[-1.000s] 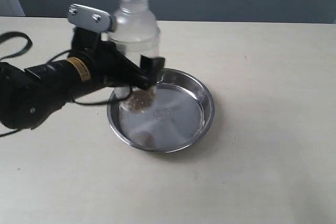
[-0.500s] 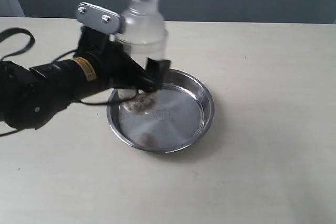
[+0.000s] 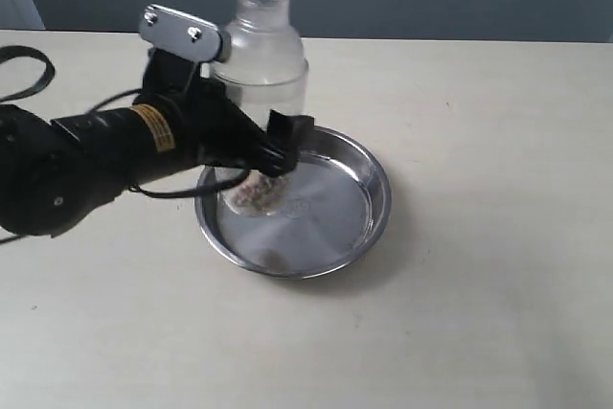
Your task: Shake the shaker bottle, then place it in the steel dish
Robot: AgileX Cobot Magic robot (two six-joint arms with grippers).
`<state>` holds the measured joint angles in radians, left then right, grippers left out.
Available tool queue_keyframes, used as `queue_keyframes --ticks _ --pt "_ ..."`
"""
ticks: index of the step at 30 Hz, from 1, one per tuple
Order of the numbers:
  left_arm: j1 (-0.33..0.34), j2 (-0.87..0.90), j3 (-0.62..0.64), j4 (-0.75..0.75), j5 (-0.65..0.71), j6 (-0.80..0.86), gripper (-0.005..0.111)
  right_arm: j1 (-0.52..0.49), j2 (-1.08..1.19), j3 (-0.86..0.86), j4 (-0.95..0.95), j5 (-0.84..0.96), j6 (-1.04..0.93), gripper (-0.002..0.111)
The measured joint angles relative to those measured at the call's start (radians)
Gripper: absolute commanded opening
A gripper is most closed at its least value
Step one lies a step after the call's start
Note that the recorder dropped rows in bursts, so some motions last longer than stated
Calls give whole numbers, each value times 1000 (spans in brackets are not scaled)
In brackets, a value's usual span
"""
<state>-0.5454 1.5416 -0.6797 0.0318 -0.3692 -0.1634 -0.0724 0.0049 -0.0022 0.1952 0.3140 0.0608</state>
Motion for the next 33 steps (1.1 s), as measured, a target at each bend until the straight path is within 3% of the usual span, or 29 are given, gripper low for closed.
queue_keyframes --ticks 2,3,5,6,9,10,11,12,13,14,15,16,19,22,25,28,30,33 --pt "-44 -5 0 248 30 -11 0 0 0 0 0 0 0 -1" --pt "-49 -5 0 212 25 7 0 0 0 0 0 0 0 -1" --pt "-16 -1 0 -32 17 19 0 0 0 0 0 0 0 -1" --pt "0 0 0 -46 17 22 0 0 0 0 0 0 0 -1" --pt "-59 -6 2 186 48 24 1 0 0 0 0 0 0 -1" --pt "-52 -3 4 98 33 29 0 0 0 0 0 0 0 -1" --pt "-17 1 4 -83 -1 27 0 0 0 0 0 0 0 -1" --pt "-15 1 4 -32 -3 27 0 0 0 0 0 0 0 -1" --pt "-42 -5 4 111 -1 29 0 0 0 0 0 2 0 -1" --pt "-61 -5 4 100 -8 51 0 0 0 0 0 2 0 -1" --pt "-55 -3 4 -84 -23 74 0 0 0 0 0 2 0 -1" --pt "-35 -3 4 -151 -25 88 0 0 0 0 0 2 0 -1" --pt "-64 -5 4 28 5 86 0 0 0 0 0 2 0 -1" --pt "-47 3 4 -165 2 91 0 0 0 0 0 2 0 -1" --pt "-72 1 4 58 20 86 0 0 0 0 0 4 0 -1" --pt "-49 8 4 -87 21 119 0 0 0 0 0 4 0 -1" --pt "-64 3 4 52 29 124 0 0 0 0 0 4 0 -1" --pt "-38 5 4 -182 10 123 0 0 0 0 0 4 0 -1"
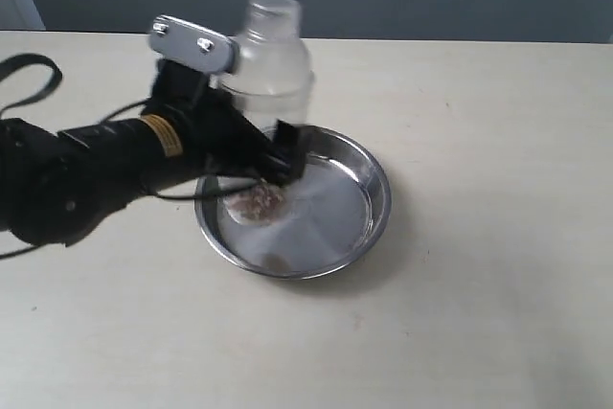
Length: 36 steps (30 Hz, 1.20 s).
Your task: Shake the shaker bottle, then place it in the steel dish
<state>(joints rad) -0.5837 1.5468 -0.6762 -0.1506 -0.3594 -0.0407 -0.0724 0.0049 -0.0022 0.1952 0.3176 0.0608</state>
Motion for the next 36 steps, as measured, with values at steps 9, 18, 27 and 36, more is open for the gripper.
queue_keyframes --ticks 9,18,27,36 --pt "-26 5 4 197 -3 -83 0 0 0 0 0 0 0 -1" --pt "-33 -72 -11 82 -138 -46 0 0 0 0 0 0 0 -1" --pt "-39 -122 -50 229 -68 -98 0 0 0 0 0 0 0 -1" --pt "-51 -154 -95 175 -52 -16 0 0 0 0 0 0 0 -1"
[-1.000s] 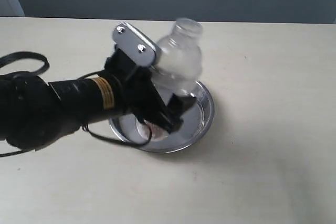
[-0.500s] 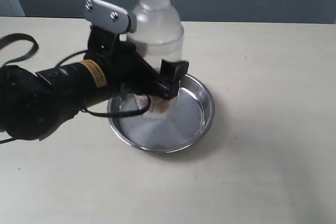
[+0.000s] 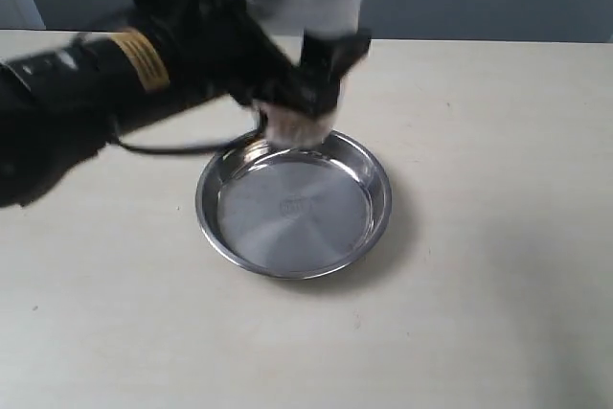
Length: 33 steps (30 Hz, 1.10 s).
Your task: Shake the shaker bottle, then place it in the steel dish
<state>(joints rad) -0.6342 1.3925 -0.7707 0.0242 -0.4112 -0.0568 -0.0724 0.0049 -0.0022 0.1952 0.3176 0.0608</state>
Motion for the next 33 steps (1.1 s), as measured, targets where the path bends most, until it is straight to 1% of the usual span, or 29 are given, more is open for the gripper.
queue_keyframes --ticks 2,4,6,8,9,11,13,14,16,17,19,21,24,25,27,28,30,31,33 --pt "0 -7 -18 -56 -28 15 0 0 0 0 0 0 0 -1" --pt "-10 48 9 -82 -34 2 0 0 0 0 0 0 0 -1" --pt "-26 99 27 -67 26 -2 0 0 0 0 0 0 0 -1" --pt "-44 81 15 -19 75 -4 0 0 0 0 0 0 0 -1" --pt "-50 60 2 1 77 -7 0 0 0 0 0 0 0 -1" --pt "-54 36 -16 -6 30 -7 0 0 0 0 0 0 0 -1" --pt "-52 77 0 -49 -17 -11 0 0 0 0 0 0 0 -1" --pt "-52 102 12 -58 -13 -20 0 0 0 0 0 0 0 -1" --pt "-54 142 26 -39 50 -30 0 0 0 0 0 0 0 -1" --pt "-54 136 20 -12 70 -26 0 0 0 0 0 0 0 -1" --pt "-56 70 -33 19 87 0 0 0 0 0 0 0 0 -1" --pt "-46 21 -78 -24 55 13 0 0 0 0 0 0 0 -1" --pt "-28 66 -42 -74 -10 -6 0 0 0 0 0 0 0 -1" --pt "-27 99 -16 -77 -2 -26 0 0 0 0 0 0 0 -1" --pt "-27 141 15 -58 61 -53 0 0 0 0 0 0 0 -1" --pt "-32 129 17 -24 90 -60 0 0 0 0 0 0 0 -1" --pt "-34 55 -8 16 103 -65 0 0 0 0 0 0 0 -1" --pt "-34 20 -24 17 87 -65 0 0 0 0 0 0 0 -1" --pt "-29 4 -23 -1 39 -65 0 0 0 0 0 0 0 -1"
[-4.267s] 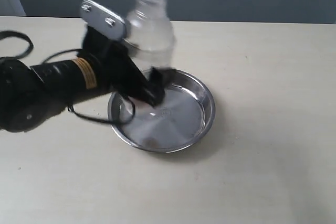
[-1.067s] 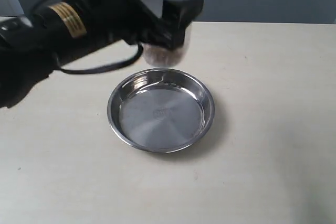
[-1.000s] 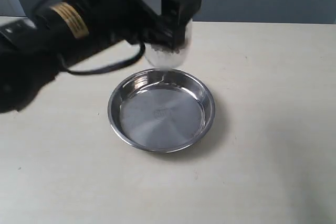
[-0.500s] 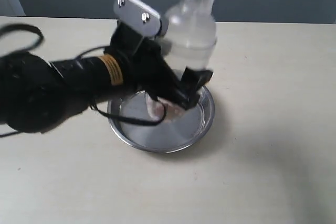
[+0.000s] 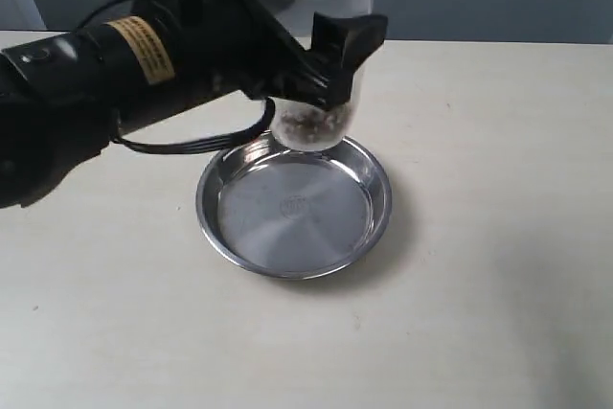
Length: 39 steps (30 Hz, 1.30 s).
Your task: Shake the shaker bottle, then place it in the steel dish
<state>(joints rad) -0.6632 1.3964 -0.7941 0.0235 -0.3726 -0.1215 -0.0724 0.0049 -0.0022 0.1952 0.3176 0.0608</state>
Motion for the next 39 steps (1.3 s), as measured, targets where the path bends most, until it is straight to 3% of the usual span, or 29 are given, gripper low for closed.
queue_keyframes --ticks 4,7,10,13,16,18,21,24,26,29,34,37,39 --pt "7 94 83 -37 4 -45 0 0 0 0 0 0 0 -1" --pt "-2 46 61 59 50 -54 0 0 0 0 0 0 0 -1" --pt "2 -22 -9 35 -24 -37 0 0 0 0 0 0 0 -1" --pt "13 56 19 8 -110 -68 0 0 0 0 0 0 0 -1" --pt "15 148 50 91 -54 -166 0 0 0 0 0 0 0 -1" --pt "15 100 9 172 0 -170 0 0 0 0 0 0 0 -1" --pt "22 41 -44 128 -2 -119 0 0 0 0 0 0 0 -1" --pt "31 118 15 82 -40 -121 0 0 0 0 0 0 0 -1" --pt "28 178 57 93 7 -135 0 0 0 0 0 0 0 -1" --pt "14 110 47 130 32 -135 0 0 0 0 0 0 0 -1" --pt "19 55 28 42 -114 -117 0 0 0 0 0 0 0 -1" --pt "23 142 80 88 -8 -178 0 0 0 0 0 0 0 -1" --pt "19 73 72 106 -38 -158 0 0 0 0 0 0 0 -1"
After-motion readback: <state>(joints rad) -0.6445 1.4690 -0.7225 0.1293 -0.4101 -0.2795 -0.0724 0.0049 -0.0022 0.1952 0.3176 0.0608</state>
